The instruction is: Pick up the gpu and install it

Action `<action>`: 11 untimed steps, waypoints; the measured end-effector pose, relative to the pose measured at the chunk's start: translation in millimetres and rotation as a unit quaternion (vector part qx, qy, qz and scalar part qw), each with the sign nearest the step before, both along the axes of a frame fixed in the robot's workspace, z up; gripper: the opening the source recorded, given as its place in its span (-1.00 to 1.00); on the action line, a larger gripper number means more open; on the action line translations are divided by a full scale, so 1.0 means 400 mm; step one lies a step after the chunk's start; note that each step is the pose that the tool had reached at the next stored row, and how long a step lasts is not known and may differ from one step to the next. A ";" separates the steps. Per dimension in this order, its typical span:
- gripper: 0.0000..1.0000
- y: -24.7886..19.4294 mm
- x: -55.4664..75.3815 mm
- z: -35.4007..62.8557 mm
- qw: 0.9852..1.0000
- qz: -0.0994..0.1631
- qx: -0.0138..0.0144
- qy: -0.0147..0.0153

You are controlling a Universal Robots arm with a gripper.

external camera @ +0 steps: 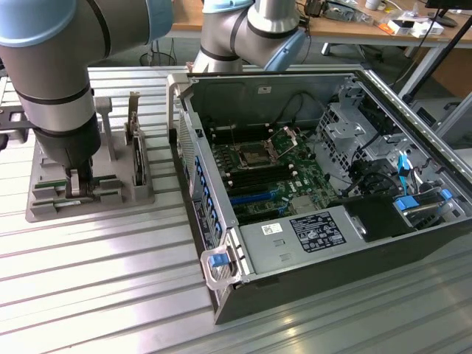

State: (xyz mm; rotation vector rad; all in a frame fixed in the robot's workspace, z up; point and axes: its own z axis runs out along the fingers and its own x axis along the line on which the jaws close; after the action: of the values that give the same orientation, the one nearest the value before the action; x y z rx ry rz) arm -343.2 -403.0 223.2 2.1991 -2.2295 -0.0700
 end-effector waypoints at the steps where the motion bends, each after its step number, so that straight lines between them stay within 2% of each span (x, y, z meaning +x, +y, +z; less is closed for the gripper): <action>1: -0.40 0.005 -0.007 -0.003 1.000 0.000 0.000 0.000; 3: -0.40 0.019 -0.020 -0.007 1.000 0.000 0.000 0.000; 4: -0.40 0.022 -0.026 -0.009 1.000 0.000 0.000 0.000; 11: -0.40 0.021 -0.029 -0.034 1.000 0.000 0.000 0.000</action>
State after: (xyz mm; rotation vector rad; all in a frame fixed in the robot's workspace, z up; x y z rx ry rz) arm -354.9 -394.5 209.7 2.1996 -2.2299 -0.0691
